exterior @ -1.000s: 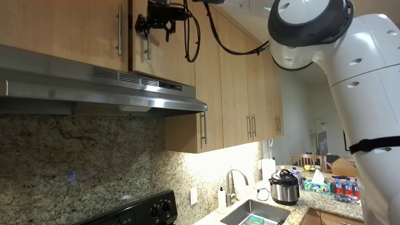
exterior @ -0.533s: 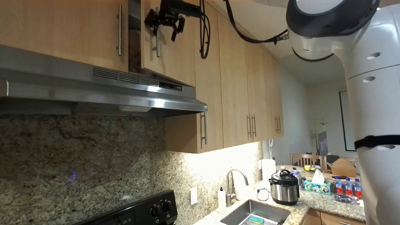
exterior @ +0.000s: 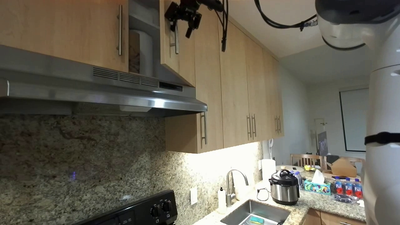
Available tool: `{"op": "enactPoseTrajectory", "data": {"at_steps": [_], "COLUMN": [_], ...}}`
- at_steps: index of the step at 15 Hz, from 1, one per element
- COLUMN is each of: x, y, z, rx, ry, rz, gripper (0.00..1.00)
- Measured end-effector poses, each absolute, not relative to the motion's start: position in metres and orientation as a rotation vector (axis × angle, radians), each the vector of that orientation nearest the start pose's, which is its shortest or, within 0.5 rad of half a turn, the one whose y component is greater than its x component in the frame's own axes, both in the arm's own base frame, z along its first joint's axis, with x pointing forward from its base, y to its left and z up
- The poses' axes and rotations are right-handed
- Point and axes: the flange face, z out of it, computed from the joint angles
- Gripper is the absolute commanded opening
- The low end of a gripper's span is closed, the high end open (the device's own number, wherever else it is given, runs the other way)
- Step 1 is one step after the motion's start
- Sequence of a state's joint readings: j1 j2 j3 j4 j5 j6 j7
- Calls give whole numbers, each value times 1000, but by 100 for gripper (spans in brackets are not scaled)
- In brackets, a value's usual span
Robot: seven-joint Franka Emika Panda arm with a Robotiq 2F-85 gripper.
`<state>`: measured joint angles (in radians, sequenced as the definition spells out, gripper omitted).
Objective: Open the top right cabinet door
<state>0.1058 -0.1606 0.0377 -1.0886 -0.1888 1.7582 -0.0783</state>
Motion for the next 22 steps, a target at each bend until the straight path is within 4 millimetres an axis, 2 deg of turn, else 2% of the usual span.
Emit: {"op": "enactPoseTrajectory", "data": {"at_steps": [3,6,11,17,22], "x": [390,358,337,315,286], "y": [18,-23,-92,-200,-288], "z": [957,964,961,954,950], "rx": [-3044,-3059,-2934,-2738,-2836], "ry": [-349,-452,-703,-977,-1111], "rz": [-1292,-1254,-1250,-1322,-1366], "gripper": [100,100,100,100,100]}}
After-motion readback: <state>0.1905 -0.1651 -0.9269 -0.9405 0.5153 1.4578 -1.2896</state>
